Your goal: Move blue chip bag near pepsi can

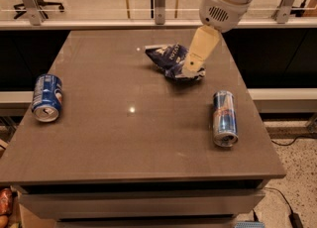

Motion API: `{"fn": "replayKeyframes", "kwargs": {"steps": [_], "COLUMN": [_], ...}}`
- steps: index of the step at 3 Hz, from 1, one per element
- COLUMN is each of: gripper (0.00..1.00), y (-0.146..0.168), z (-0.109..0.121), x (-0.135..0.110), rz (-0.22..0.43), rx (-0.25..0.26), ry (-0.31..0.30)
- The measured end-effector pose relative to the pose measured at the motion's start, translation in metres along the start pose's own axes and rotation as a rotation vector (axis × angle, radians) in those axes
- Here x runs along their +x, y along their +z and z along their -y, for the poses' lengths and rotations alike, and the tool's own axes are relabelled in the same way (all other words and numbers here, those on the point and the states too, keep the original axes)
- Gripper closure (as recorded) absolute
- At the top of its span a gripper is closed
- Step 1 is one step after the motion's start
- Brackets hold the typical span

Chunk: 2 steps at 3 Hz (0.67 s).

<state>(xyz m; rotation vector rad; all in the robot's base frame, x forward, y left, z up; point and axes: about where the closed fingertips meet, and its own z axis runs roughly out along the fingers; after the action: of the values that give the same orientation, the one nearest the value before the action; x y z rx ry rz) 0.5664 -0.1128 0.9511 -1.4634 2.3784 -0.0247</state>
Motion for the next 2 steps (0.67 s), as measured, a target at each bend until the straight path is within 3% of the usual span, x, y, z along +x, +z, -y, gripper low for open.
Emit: {"fn": "replayKeyframes", "kwargs": {"steps": [2], "gripper": [0.00], "y": [0.040], "z": [0.006], "x": [-0.040], "rz": [0.010], "rx": [-0.005], "ry": [0.033]}}
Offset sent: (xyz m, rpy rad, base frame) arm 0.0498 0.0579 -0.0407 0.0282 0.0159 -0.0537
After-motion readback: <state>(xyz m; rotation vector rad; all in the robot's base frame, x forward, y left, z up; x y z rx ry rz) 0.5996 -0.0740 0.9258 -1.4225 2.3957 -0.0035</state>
